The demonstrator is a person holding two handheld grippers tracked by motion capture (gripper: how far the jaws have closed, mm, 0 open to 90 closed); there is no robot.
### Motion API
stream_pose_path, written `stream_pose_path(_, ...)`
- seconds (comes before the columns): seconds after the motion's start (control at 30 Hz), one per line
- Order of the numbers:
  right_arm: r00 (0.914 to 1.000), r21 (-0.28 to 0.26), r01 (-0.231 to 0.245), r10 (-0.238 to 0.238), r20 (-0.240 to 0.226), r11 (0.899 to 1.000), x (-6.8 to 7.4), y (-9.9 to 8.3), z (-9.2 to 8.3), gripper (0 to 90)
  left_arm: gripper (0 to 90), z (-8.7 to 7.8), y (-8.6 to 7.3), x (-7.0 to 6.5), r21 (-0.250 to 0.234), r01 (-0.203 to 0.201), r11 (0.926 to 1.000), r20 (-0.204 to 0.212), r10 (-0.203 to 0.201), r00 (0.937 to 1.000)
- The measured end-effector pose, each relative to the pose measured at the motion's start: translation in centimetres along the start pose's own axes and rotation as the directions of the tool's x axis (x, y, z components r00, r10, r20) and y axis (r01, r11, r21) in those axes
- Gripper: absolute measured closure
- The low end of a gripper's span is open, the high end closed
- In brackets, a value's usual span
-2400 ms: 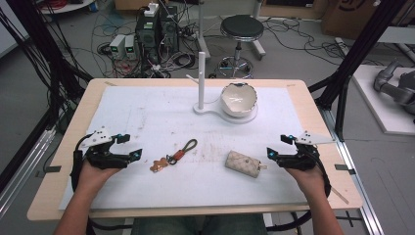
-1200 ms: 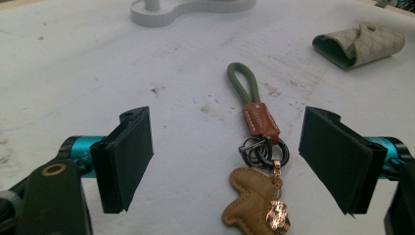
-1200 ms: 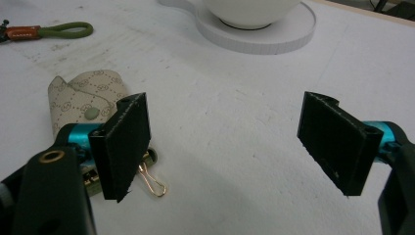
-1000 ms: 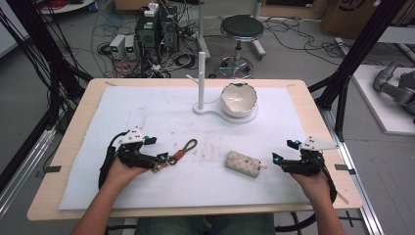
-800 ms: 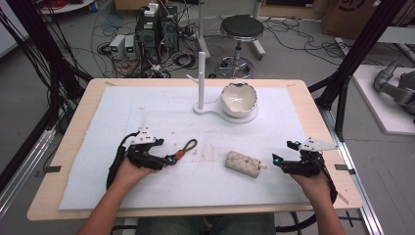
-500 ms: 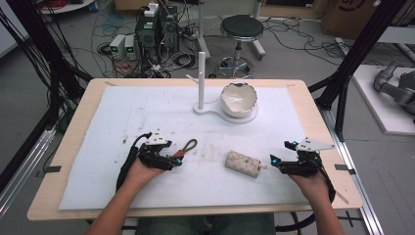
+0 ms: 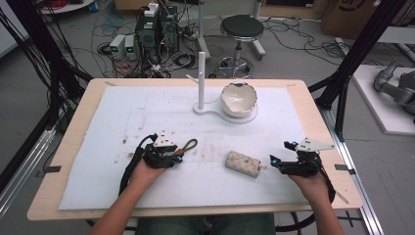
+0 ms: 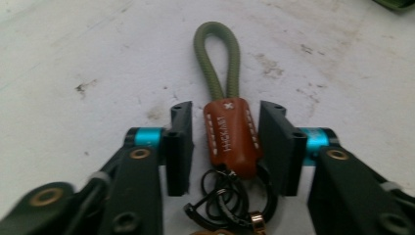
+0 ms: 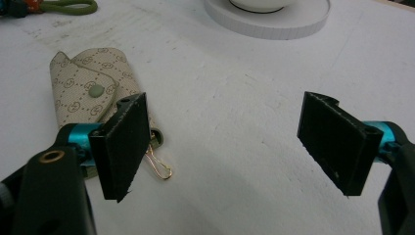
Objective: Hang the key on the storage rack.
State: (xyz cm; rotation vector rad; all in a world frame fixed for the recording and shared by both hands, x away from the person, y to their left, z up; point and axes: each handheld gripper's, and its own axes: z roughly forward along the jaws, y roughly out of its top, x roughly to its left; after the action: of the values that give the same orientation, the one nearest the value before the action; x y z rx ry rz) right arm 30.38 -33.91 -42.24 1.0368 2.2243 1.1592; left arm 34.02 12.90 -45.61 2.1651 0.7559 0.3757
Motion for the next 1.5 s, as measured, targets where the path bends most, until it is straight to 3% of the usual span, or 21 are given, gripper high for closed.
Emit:
stream_pose_path(0.1, 1.0000, 0.000, -0.001, 0.001, 0.000, 1.000, 0.0, 0.0, 0.0, 20.4, 65.6, 0.0, 0.0, -0.3, 0.002, -0.015, 0.9999, 0.000, 0.015, 0.9999)
stream_pose_path(0.23, 1.0000, 0.000, 0.000, 0.000, -0.001, 1.000, 0.0, 0.0, 0.0, 20.4, 67.6, 0.0, -0.1, 0.1, -0.008, 0.016, 0.9998, 0.033, -0.016, 0.9993)
stream_pose_path(0.33, 1.0000, 0.001, 0.001, -0.001, -0.007, 1.000, 0.1, 0.0, 0.1, 20.4, 70.3, -0.1, -0.1, 0.1, -0.013, 0.016, 0.9998, 0.034, -0.015, 0.9993)
stream_pose_path(0.47, 1.0000, -0.002, -0.003, 0.003, -0.005, 1.000, 0.0, 0.0, 0.0, 20.4, 71.0, -0.3, 0.1, 0.0, -0.006, -0.021, 0.9998, 0.031, 0.021, 0.9993)
stream_pose_path(0.73, 0.9999, -0.010, -0.011, 0.011, -0.006, 1.000, -0.1, 0.0, 0.0, 20.4, 71.0, -2.0, 1.7, 0.5, -0.042, -0.038, 0.9984, 0.048, 0.040, 0.9980)
stream_pose_path(0.93, 0.9999, -0.009, -0.008, 0.007, -0.013, 1.000, 0.0, 0.1, 0.1, 20.4, 70.9, -3.7, 4.1, 1.1, -0.081, -0.058, 0.9950, 0.045, 0.062, 0.9971)
stream_pose_path(0.97, 0.9998, -0.010, -0.013, 0.013, -0.013, 1.000, 0.1, 0.1, 0.2, 20.4, 71.0, -4.3, 5.2, 1.3, -0.088, -0.075, 0.9933, 0.038, 0.078, 0.9962)
stream_pose_path(1.0, 0.9999, -0.009, -0.009, 0.008, -0.015, 1.000, 0.0, 0.2, 0.2, 20.4, 70.9, -4.3, 5.2, 1.3, -0.088, -0.075, 0.9933, 0.038, 0.078, 0.9962)
stream_pose_path(1.17, 0.9997, -0.007, -0.011, 0.010, -0.021, 1.000, 0.0, 0.2, 0.4, 20.4, 70.9, -5.6, 8.4, 2.0, -0.108, -0.108, 0.9883, 0.027, 0.111, 0.9934)
stream_pose_path(1.2, 0.9998, -0.010, -0.006, 0.005, -0.021, 1.000, 0.0, 0.2, 0.5, 20.4, 70.9, -6.0, 9.6, 2.3, -0.113, -0.112, 0.9873, 0.016, 0.115, 0.9933)
stream_pose_path(1.5, 0.9997, -0.007, -0.008, 0.008, -0.021, 1.000, -0.1, 0.2, 0.5, 20.4, 70.9, -7.4, 13.3, 3.8, -0.151, -0.120, 0.9812, -0.022, 0.118, 0.9928)
